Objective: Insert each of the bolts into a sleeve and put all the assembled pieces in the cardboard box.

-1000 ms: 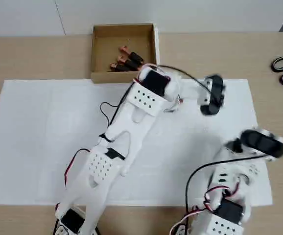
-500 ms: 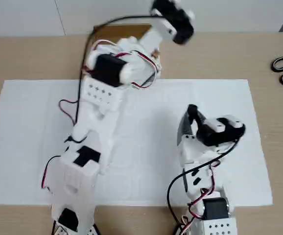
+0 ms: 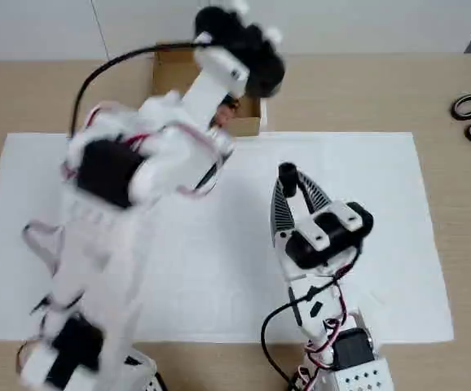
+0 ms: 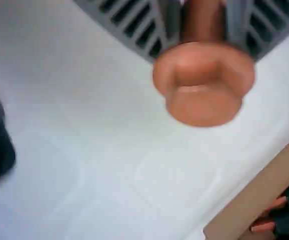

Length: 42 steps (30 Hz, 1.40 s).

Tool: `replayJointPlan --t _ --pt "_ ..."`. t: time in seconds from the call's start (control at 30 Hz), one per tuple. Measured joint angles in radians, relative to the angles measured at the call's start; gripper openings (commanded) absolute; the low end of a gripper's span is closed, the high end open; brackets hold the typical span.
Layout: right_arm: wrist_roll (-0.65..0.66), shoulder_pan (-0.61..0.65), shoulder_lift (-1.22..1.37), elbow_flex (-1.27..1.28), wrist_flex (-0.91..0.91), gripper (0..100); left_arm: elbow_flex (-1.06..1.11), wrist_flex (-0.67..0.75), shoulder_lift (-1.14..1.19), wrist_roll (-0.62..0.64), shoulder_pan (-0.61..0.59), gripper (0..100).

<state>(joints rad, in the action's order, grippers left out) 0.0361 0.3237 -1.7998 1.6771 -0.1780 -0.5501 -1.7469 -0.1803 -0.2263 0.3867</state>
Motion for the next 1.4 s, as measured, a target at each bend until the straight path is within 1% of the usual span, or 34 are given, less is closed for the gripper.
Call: replayJointPlan --t 0.07,0.2,0.27,0.37,0.43,0.53,0.63,0.73,0.8,0.87,0.93,1.03,1.13,1.23,1.33,1.4 --pt "0.000 0.000 0.000 0.000 0.040 0.3 0.077 0.012 -0.118 0.000 0.000 0" --pt "0.000 0.003 0.000 0.000 0.054 0.3 0.180 0.061 -0.321 -0.002 0.000 0" --pt "0.000 0.029 0.000 0.000 0.054 0.3 0.241 0.143 -0.391 -0.002 0.000 0" --pt "0.000 0.092 0.000 0.000 0.054 0.3 0.354 0.308 -0.465 -0.002 -0.002 0" --pt "0.000 0.141 0.000 0.000 0.049 0.4 0.463 0.443 -0.511 -0.002 -0.002 0" --pt "0.000 0.178 0.000 0.000 0.021 0.4 0.664 0.694 -0.569 -0.002 -0.003 0" --pt "0.000 0.181 0.000 0.000 0.015 0.4 0.905 0.993 -0.615 -0.002 -0.003 0" --pt "0.000 0.189 0.000 0.000 0.015 0.4 1.128 1.304 -0.643 0.002 0.021 0" --pt "0.000 0.189 0.000 0.000 0.015 0.4 1.246 1.481 -0.658 0.038 0.044 0" --pt "0.000 0.189 0.000 0.000 0.015 0.4 1.310 1.582 -0.664 0.107 0.069 0" --pt "0.005 0.189 0.000 0.000 0.015 0.4 1.326 1.610 -0.664 0.207 0.083 0" --pt "0.006 0.186 0.000 0.000 0.015 0.4 1.332 1.626 -0.667 0.370 0.072 0" --pt "0.006 0.166 0.000 0.000 0.015 0.4 1.333 1.626 -0.669 0.462 0.046 0" --pt "0.006 0.163 0.000 0.000 0.015 0.4 1.333 1.556 -0.672 0.545 0.018 0" --pt "0.006 0.164 0.000 0.000 0.015 0.4 1.333 1.455 -0.674 0.701 0.015 0" --pt "0.006 0.164 0.000 0.000 0.015 0.4 1.333 1.435 -0.674 0.807 0.012 0"
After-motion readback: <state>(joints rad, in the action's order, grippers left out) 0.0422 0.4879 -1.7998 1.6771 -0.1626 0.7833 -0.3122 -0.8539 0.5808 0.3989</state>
